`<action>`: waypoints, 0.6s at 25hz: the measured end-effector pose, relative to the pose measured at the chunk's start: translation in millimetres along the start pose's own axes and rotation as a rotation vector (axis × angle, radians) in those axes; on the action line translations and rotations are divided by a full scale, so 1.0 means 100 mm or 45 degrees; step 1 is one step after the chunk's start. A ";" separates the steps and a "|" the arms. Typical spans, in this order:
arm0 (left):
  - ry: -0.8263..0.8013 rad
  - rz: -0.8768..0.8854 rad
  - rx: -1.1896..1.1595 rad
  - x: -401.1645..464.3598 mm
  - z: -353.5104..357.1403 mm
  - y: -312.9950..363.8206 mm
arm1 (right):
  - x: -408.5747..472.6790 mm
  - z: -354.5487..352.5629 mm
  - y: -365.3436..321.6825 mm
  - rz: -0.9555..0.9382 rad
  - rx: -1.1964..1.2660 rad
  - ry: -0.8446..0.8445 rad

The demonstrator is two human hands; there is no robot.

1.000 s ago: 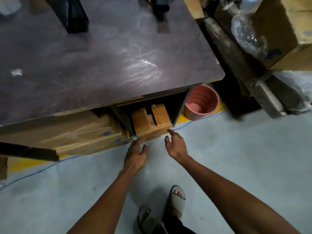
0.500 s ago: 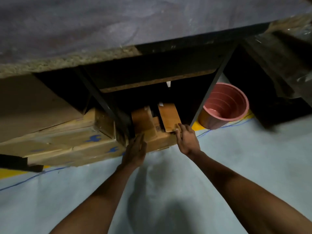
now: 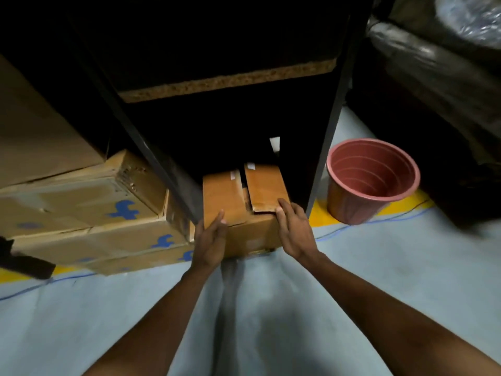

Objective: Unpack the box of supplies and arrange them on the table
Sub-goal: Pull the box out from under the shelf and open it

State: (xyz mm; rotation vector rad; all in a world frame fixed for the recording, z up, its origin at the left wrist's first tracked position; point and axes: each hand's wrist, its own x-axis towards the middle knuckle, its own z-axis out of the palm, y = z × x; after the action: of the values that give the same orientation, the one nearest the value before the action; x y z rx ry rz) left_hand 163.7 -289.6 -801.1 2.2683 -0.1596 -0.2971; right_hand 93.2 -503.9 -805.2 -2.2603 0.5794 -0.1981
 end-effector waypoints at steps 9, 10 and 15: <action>0.296 0.185 -0.166 0.32 0.35 -0.28 | 0.30 0.36 0.20 -0.100 0.095 0.157; 0.301 0.191 -0.172 0.36 0.37 -0.28 | 0.33 0.37 0.21 -0.113 0.093 0.171; 0.222 0.055 -0.207 0.27 0.40 -0.21 | 0.29 0.39 0.21 -0.115 -0.012 0.198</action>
State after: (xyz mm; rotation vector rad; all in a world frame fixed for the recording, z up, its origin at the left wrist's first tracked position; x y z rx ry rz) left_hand 179.8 -310.1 -846.7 2.1147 -0.0905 -0.0853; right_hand 124.2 -504.1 -848.6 -2.2960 0.5597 -0.4198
